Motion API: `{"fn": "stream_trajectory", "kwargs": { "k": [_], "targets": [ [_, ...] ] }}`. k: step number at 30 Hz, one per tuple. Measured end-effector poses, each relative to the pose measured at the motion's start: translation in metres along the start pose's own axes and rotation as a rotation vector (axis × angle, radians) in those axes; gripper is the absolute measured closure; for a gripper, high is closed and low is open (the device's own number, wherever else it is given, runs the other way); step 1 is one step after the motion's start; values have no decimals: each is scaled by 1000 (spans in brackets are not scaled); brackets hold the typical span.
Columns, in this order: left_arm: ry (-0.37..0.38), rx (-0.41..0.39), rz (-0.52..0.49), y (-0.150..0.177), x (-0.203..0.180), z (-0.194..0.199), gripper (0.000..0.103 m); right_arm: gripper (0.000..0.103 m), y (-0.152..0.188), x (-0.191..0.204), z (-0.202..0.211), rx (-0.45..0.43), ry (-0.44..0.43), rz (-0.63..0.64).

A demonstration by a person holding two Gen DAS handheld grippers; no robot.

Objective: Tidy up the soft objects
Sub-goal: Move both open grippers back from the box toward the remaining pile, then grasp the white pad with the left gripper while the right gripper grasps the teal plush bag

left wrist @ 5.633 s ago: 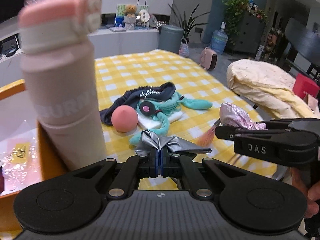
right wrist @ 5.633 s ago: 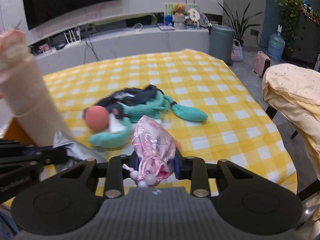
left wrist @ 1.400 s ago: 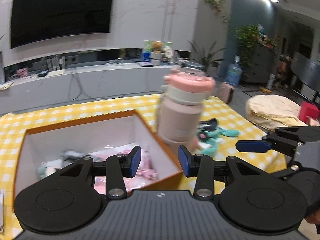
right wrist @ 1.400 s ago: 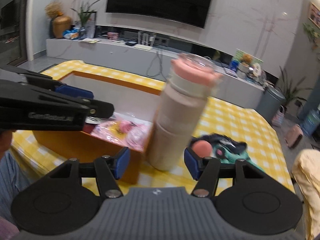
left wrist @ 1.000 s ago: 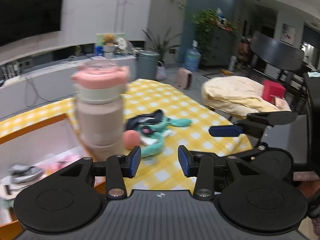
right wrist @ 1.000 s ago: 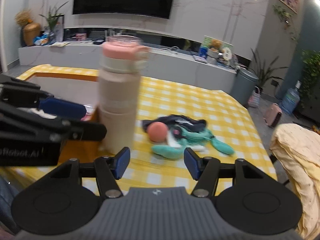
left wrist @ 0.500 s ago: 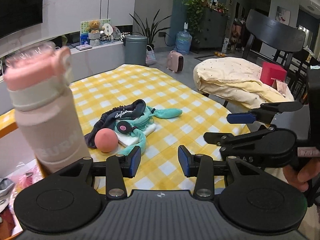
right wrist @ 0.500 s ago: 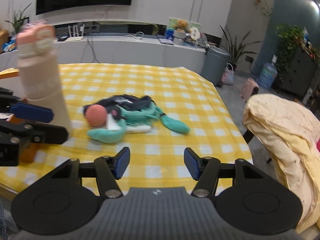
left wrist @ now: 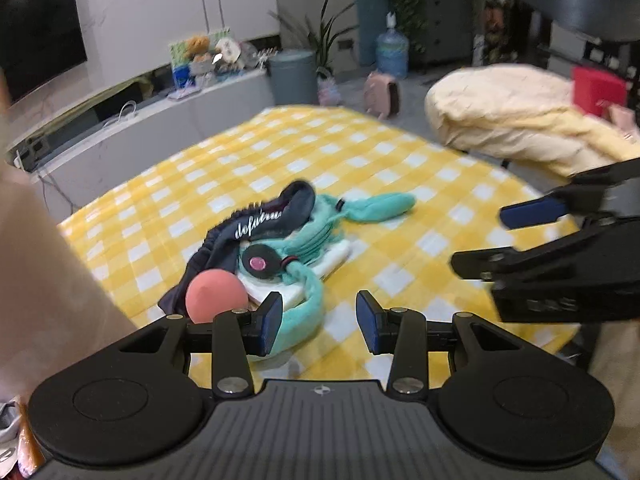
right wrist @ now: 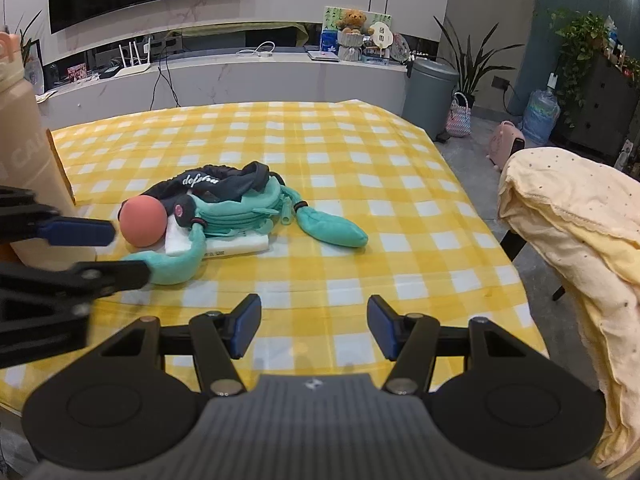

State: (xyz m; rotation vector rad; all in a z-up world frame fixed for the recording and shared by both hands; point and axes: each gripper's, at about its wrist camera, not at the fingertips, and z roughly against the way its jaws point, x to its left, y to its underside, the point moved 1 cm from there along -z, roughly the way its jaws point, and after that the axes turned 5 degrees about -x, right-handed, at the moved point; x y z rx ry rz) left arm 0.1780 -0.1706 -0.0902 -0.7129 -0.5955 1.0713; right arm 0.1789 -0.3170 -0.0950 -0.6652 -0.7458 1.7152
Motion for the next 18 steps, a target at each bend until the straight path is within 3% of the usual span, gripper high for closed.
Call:
{"fn": "stream_trajectory", "kwargs": {
  "k": [6, 8, 11, 18],
  "targets": [
    [-65, 91, -43, 7, -5, -39, 57, 44, -1, -1, -15, 12, -15, 15],
    [-74, 102, -48, 8, -4, -45, 85, 44, -2, -1, -20, 17, -23, 16],
    [-71, 92, -63, 10, -4, -46, 99, 44, -2, 1, -26, 22, -31, 25],
    [32, 61, -81, 14, -15, -22, 101, 44, -3, 4, -29, 22, -58, 8]
  ]
}}
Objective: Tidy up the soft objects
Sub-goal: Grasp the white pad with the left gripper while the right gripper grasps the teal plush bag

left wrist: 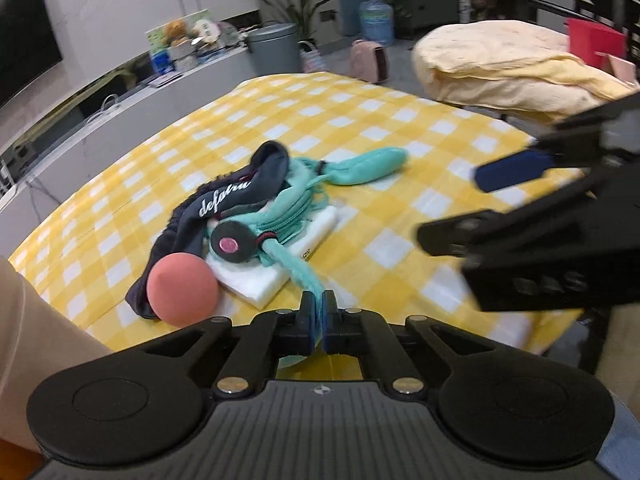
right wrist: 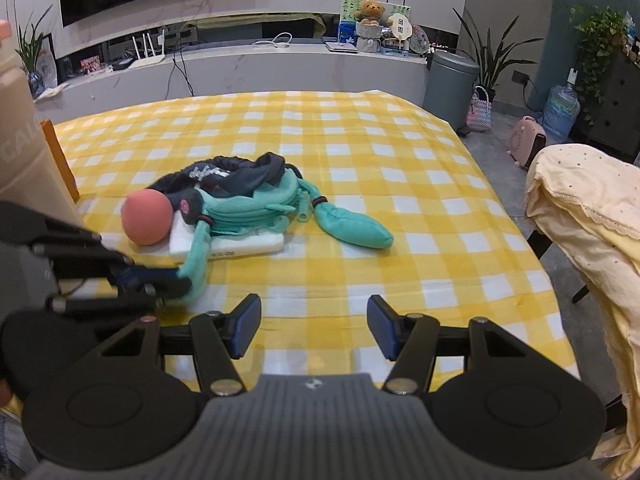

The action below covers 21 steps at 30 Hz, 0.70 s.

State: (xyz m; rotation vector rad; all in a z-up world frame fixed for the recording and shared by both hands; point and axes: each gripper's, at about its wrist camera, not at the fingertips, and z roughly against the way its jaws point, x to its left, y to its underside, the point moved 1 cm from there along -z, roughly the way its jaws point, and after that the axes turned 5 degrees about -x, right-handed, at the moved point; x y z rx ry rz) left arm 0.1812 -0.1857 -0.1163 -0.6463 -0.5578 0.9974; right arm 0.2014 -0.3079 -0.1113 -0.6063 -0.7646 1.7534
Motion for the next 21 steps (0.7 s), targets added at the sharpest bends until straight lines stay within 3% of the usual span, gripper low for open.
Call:
{"fn": "stream_trajectory", "kwargs": {
  "k": [10, 16, 19, 21],
  "targets": [
    [122, 54, 28, 16, -9, 34, 101, 44, 0, 19, 4, 19, -125, -58],
    [140, 111, 5, 26, -9, 47, 100, 43, 0, 34, 1, 31, -184, -62],
    [124, 117, 18, 30, -7, 51, 99, 27, -3, 40, -5, 39, -191, -62],
    [96, 114, 36, 30, -3, 51, 91, 20, -6, 43, -10, 45, -192, -71]
  ]
}}
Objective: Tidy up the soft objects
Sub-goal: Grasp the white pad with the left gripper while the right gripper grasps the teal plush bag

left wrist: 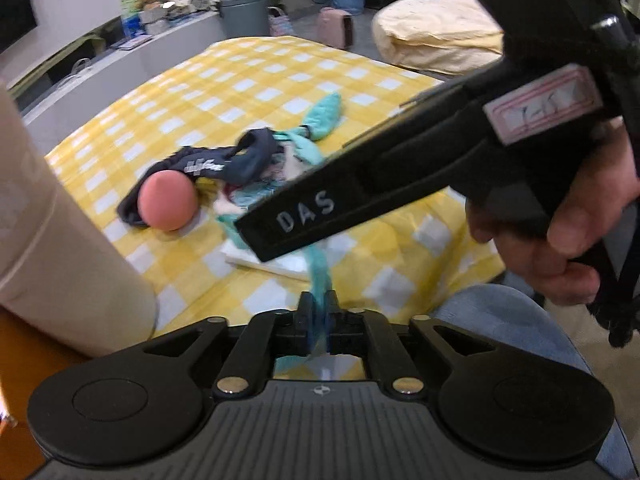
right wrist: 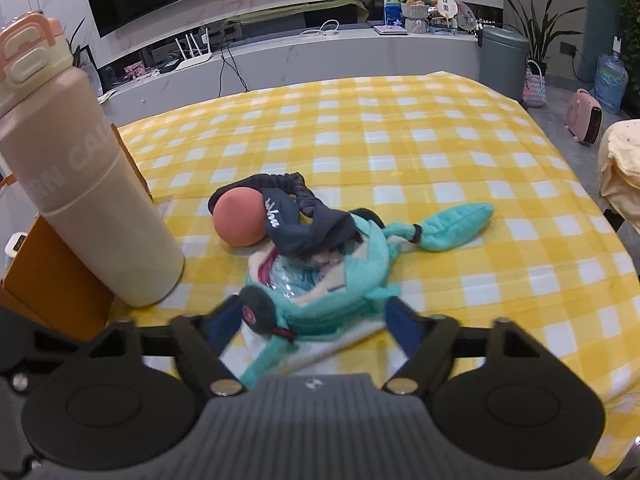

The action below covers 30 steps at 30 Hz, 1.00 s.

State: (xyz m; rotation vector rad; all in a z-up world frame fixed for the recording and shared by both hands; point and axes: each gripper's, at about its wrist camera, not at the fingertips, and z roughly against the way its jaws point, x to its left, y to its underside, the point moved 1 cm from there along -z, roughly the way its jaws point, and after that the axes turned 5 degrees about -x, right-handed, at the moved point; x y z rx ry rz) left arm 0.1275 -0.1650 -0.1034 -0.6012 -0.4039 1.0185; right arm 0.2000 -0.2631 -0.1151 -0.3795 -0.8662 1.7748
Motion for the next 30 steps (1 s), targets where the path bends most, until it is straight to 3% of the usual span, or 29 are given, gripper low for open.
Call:
{"fn": "stream_trajectory", "kwargs": {
  "k": [5, 11, 13, 23, 24, 28, 29, 30],
  "targets": [
    [-77, 23, 44, -2, 13, -3, 70, 12, -5, 11, -19, 29, -7, 41],
    [-92, 38, 73, -3, 20, -7, 64, 10, -11, 16, -39, 40, 31, 83],
    [-95, 33, 73, -4, 19, -7, 63, 14, -10, 16, -41, 41, 46, 96],
    [-102, -2, 142, -7, 32, 0, 60, 46, -6, 5, -25, 3, 17, 65],
    [-102, -7, 147, -8, 33, 1, 60, 54, -6, 5, -22, 1, 20, 72],
    [-104, -24, 160, -10, 35, 4, 60, 63, -8, 4, -10, -29, 29, 80],
    [-104, -25, 163, -10, 36, 5, 60, 94, -9, 3, -6, -38, 34, 82],
    [-101, -28, 166, -11, 36, 5, 60, 93, -10, 1, -2, -45, 33, 77]
  ]
}}
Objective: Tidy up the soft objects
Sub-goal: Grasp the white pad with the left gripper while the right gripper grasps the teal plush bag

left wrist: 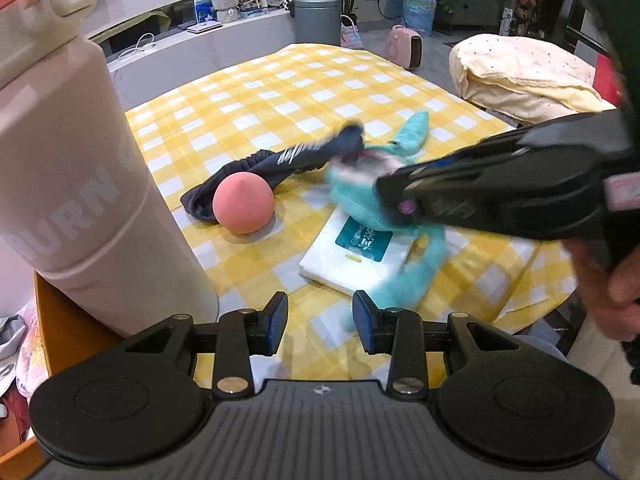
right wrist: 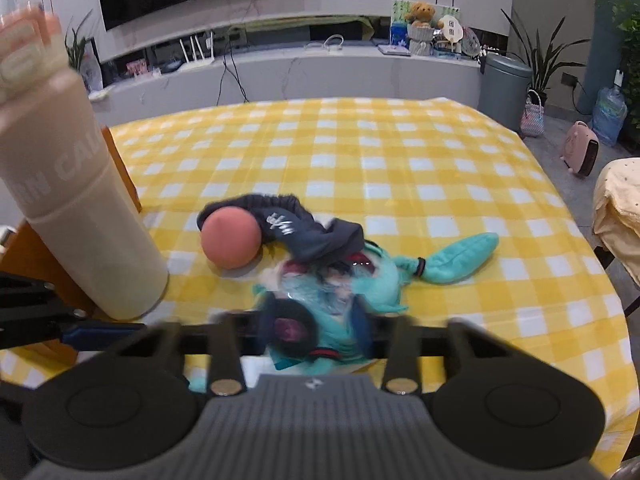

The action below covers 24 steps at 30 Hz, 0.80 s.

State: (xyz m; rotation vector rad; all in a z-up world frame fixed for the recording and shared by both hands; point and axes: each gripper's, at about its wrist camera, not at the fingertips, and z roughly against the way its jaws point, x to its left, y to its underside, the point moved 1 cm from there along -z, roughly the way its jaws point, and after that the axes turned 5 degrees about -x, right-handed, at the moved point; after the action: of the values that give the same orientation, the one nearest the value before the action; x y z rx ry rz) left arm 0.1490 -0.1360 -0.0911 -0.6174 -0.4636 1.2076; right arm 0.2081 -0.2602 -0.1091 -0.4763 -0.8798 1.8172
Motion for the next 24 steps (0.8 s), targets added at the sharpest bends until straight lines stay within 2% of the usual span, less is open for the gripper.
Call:
{"fn": "stream_trajectory", "kwargs": {
  "k": [1, 4, 6, 10, 12, 14, 16, 17, 18, 20, 21, 23, 24],
  "targets": [
    [4, -2, 3, -1, 1, 0, 60, 94, -2, -3, 5, -8, -16, -14],
    [11, -17, 8, -6, 0, 1, 60, 94, -6, -12, 21, -37, 30, -2],
    [24, -35, 7, -8, 0, 1, 56, 94, -6, -21, 29, -38, 35, -10],
    [69, -73, -32, -12, -4, -9, 36, 94, 7, -42, 36, 5, 81, -20],
    [91, -66, -66, -12, -8, -17, 32, 93, 15, -51, 35, 35, 96, -29],
    [83, -68, -109, -13, -14, -25, 24, 91, 21, -55, 34, 60, 86, -39],
    [66, -81, -157, -12, -18, -33, 22, 80, 24, -55, 33, 64, 92, -49],
    [52, -79, -178, -13, -20, -37, 22, 55, 24, -56, 35, 56, 96, -54],
    [37, -76, -193, -13, -22, -40, 22, 37, 23, -57, 36, 44, 98, -62],
    [41, -83, -203, -14, -23, -45, 22, 30, 23, -61, 39, 13, 115, -87],
    [55, -84, -201, -14, -23, -48, 22, 24, 22, -64, 39, 1, 129, -101],
    [76, -82, -188, -13, -21, -54, 22, 14, 22, -69, 33, 10, 159, -127],
    [76, -76, -181, -13, -20, -58, 22, 14, 23, -72, 28, 17, 177, -143]
  ]
}}
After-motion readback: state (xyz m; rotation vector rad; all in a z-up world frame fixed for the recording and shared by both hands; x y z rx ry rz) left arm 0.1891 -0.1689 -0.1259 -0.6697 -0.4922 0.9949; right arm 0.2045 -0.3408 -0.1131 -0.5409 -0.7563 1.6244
